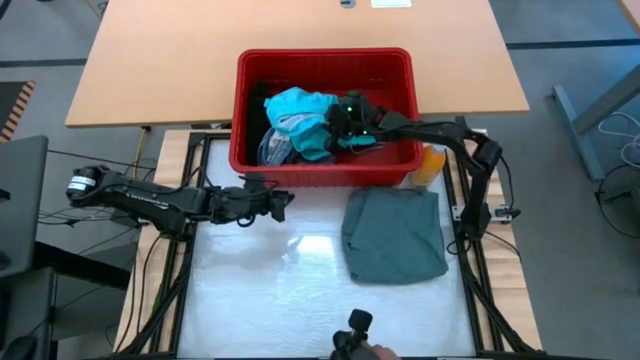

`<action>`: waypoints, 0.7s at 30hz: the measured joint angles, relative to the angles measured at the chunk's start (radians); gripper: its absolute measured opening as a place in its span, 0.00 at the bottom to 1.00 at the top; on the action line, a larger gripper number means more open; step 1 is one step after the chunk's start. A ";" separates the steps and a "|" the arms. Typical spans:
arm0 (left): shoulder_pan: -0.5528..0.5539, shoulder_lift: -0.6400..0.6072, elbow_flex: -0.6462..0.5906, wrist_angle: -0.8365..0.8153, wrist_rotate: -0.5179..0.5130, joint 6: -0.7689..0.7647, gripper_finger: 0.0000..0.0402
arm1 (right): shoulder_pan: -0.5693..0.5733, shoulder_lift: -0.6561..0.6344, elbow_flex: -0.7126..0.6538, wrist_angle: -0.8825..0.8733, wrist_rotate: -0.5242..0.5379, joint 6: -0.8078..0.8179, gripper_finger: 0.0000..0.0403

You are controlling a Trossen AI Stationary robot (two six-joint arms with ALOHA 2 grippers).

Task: Fold Laundry from Bin
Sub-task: Remove the sky blue shorts from the red laundry bin

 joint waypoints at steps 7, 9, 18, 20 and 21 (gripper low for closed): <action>-0.068 -0.042 0.000 -0.005 0.026 0.079 0.35 | 0.075 -0.089 0.175 -0.094 0.230 -0.118 0.06; -0.096 -0.049 0.000 -0.006 0.037 0.101 0.35 | 0.105 -0.116 0.242 -0.140 0.261 -0.141 0.05; -0.293 -0.051 0.000 -0.015 0.129 0.168 0.35 | 0.335 -0.207 0.591 -0.352 0.467 -0.006 0.05; -0.351 -0.051 0.000 -0.017 0.125 0.169 0.35 | 0.407 -0.215 0.648 -0.373 0.476 0.028 0.06; -0.379 -0.051 0.000 -0.022 0.118 0.169 0.35 | 0.439 -0.219 0.673 -0.378 0.476 0.048 0.06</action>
